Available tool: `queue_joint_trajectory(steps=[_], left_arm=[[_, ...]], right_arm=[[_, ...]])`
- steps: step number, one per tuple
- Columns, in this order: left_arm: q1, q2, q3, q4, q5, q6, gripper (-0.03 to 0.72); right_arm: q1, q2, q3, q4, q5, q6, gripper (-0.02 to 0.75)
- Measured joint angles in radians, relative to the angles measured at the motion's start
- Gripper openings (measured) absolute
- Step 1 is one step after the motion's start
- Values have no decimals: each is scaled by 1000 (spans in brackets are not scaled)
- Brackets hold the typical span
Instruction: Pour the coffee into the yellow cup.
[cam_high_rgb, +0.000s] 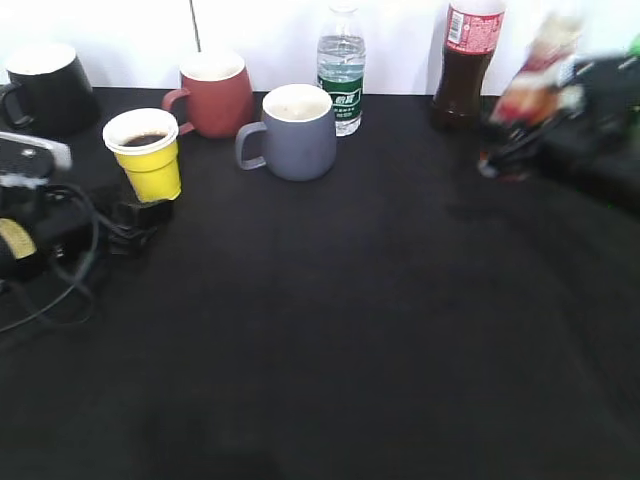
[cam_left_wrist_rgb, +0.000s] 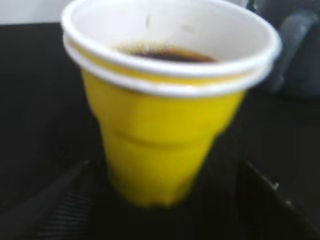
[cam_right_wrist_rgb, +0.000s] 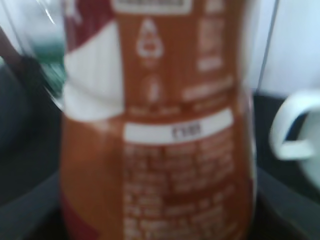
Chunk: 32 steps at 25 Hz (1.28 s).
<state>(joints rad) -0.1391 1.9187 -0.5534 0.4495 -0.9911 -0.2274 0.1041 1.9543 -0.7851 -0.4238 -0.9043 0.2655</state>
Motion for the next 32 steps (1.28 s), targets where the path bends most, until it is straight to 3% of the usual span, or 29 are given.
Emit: queue_joint_trajectory(steps=[3, 7, 9, 11, 17, 20, 22, 25, 26, 28, 32], left_arm=[[0, -53, 51, 85, -71, -2, 624], [0, -64, 56, 114, -81, -5, 596], [0, -64, 56, 116, -82, -5, 595], [0, -64, 56, 118, -81, -5, 595], [0, -66, 108, 127, -58, -63, 589], [0, -135, 108, 130, 116, -164, 588], [0, -242, 90, 122, 333, -244, 588], [-10, -389, 45, 205, 603, -480, 587], [-41, -448, 45, 202, 674, -521, 586], [-167, -557, 20, 127, 902, -546, 577], [-406, -744, -164, 14, 1461, -535, 540]], right_arm=[[0, 135, -76, 3, -26, -106, 528], [0, 184, -100, 9, -104, -111, 528], [0, 184, -99, 9, -100, -87, 597], [0, 168, -68, 9, -97, -55, 650], [0, -2, 124, 80, -59, -50, 651], [0, -147, 157, 80, 203, -50, 636], [0, -264, 156, 80, 377, -49, 628], [2, -369, 70, 83, 691, -5, 599], [19, -388, 24, 88, 807, 35, 591], [92, -422, -58, 111, 973, 58, 588], [183, -592, -99, 146, 1283, 63, 588]])
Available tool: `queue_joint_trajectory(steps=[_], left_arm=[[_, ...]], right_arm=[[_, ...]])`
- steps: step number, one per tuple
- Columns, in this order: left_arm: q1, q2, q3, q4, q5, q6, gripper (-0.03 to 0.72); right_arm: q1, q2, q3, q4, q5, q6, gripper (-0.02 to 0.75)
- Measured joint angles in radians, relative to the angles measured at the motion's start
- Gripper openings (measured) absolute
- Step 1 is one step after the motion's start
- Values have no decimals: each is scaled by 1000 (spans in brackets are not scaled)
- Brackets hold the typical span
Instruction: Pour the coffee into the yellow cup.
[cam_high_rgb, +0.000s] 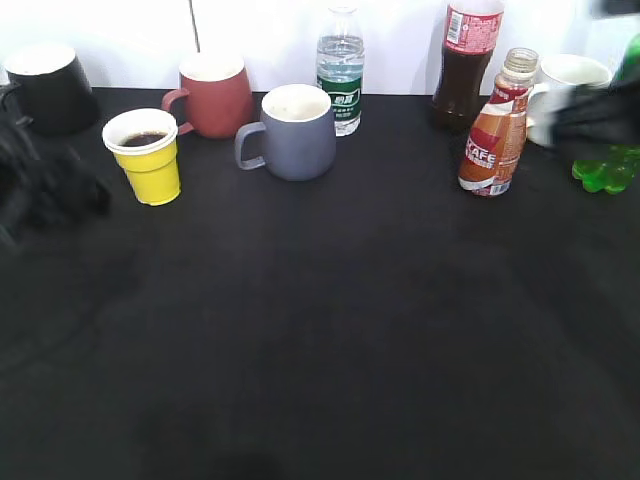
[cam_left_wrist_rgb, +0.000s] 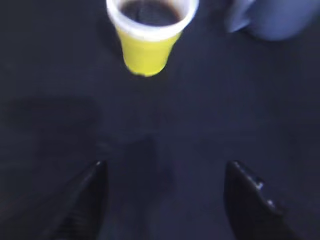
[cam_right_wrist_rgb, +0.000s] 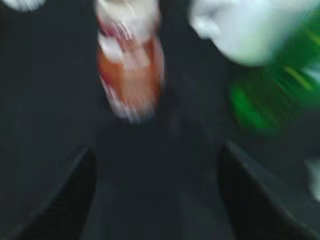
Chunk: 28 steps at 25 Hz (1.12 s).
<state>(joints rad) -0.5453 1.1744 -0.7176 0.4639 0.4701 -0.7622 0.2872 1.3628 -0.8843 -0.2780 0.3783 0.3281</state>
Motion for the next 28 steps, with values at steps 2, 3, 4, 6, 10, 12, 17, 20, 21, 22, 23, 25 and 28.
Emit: queue_joint_trajectory(steps=[2, 3, 4, 6, 10, 12, 17, 20, 21, 22, 23, 25, 28], left_arm=[[-78, -121, -58, -49, 169, 169, 502], [-95, -202, -60, -90, 229, 235, 487], [-99, -282, -60, -126, 283, 294, 479], [-100, -491, -61, -166, 374, 385, 470], [-100, -802, 18, -265, 537, 535, 470], [-100, -947, 95, -330, 594, 572, 465], [-100, -1122, 191, -356, 606, 624, 451], [-100, -1123, 191, -356, 605, 632, 442], [-100, -1123, 191, -356, 605, 633, 432], [-100, -1123, 191, -357, 605, 634, 421], [-100, -1123, 191, -357, 605, 634, 417], [-100, -1123, 191, -357, 605, 634, 417], [-88, -1123, 191, -357, 605, 635, 407]], right_arm=[[24, -191, -1, 35, 177, -24, 588], [35, -295, -1, 71, 238, -81, 588], [38, -407, -1, 113, 302, -128, 588], [38, -626, 12, 164, 432, -161, 588], [38, -1023, 172, 168, 643, -167, 588], [38, -1201, 241, 133, 744, -168, 588], [38, -1371, 342, 129, 775, -168, 588], [38, -1371, 382, 131, 684, -168, 578], [38, -1371, 382, 131, 682, -168, 578], [38, -1371, 382, 131, 680, -168, 577], [38, -1371, 382, 131, 679, -168, 577], [38, -1371, 382, 131, 676, -168, 577], [36, -1371, 382, 131, 675, -168, 577]])
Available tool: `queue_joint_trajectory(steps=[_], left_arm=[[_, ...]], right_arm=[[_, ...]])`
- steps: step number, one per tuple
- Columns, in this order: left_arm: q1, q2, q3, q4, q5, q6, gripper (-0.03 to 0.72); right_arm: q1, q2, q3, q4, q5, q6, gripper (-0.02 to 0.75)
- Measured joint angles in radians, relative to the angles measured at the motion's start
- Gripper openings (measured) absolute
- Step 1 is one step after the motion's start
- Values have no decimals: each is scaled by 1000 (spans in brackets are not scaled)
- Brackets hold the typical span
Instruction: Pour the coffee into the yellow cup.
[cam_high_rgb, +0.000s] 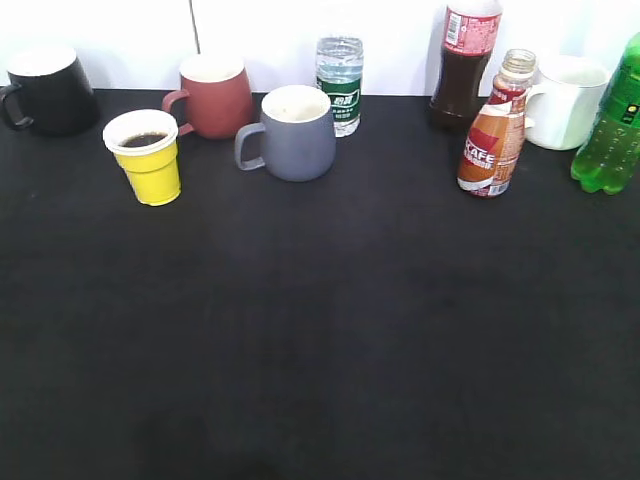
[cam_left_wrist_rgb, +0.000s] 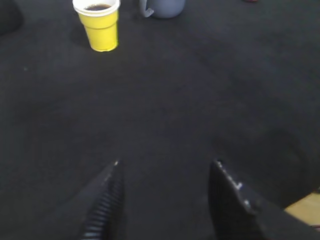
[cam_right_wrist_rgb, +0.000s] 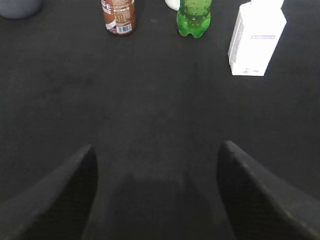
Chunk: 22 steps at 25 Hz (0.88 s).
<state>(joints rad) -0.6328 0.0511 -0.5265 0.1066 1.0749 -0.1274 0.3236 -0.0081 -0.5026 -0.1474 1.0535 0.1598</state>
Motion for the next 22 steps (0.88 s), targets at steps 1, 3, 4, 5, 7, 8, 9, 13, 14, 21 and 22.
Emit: queue_joint_trajectory(steps=[1, 3, 4, 5, 7, 8, 9, 13, 14, 21, 22], left_arm=[[41, 0, 0, 0, 0, 0, 397], [173, 0, 0, 0, -1, 0, 379], [245, 0, 0, 0, -1, 0, 376], [307, 0, 0, 0, -2, 0, 375], [407, 0, 0, 0, -3, 0, 373], [438, 0, 0, 0, -3, 0, 372], [459, 0, 0, 0, -4, 0, 372], [561, -6, 0, 0, -6, 0, 372], [575, -25, 0, 0, -6, 0, 372], [668, -58, 0, 0, -7, 0, 372], [668, -58, 0, 0, -7, 0, 372]], right_arm=[[-7, 0, 0, 0, 0, 0, 577], [-49, 0, 0, 0, 0, 0, 577], [-89, 0, 0, 0, 0, 0, 577], [-130, 0, 0, 0, 0, 0, 577], [-206, -1, 0, 0, -1, 0, 577], [-226, -1, 0, 0, -1, 0, 577], [-235, -1, 0, 0, -1, 0, 577], [-237, -1, 0, 0, -2, 0, 577], [-237, -1, 0, 0, -3, 0, 577], [-237, -2, 0, 1, -5, 0, 577], [-237, -2, 0, 1, -5, 0, 577]])
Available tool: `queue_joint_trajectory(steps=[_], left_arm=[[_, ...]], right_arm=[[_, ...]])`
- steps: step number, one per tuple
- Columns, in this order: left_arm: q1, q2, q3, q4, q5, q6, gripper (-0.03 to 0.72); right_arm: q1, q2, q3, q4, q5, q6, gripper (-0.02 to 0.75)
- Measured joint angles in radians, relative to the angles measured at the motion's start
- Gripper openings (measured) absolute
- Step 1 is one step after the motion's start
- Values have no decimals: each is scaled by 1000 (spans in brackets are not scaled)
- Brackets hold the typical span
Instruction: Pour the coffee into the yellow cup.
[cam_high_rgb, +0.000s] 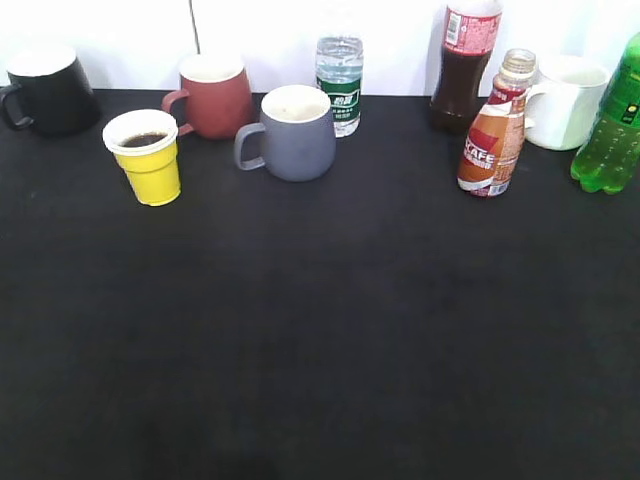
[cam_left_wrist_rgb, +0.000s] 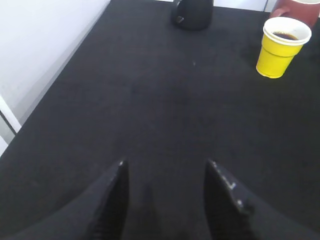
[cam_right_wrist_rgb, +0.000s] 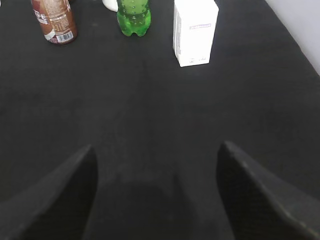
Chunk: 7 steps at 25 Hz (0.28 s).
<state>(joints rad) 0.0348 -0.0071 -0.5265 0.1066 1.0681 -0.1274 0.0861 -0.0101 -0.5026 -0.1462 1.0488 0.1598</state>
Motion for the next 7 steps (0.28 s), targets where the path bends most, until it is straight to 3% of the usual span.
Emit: queue_joint_trajectory(steps=[7], left_arm=[[0, 0, 0, 0, 0, 0, 372]], right_arm=[[0, 0, 0, 0, 0, 0, 577]])
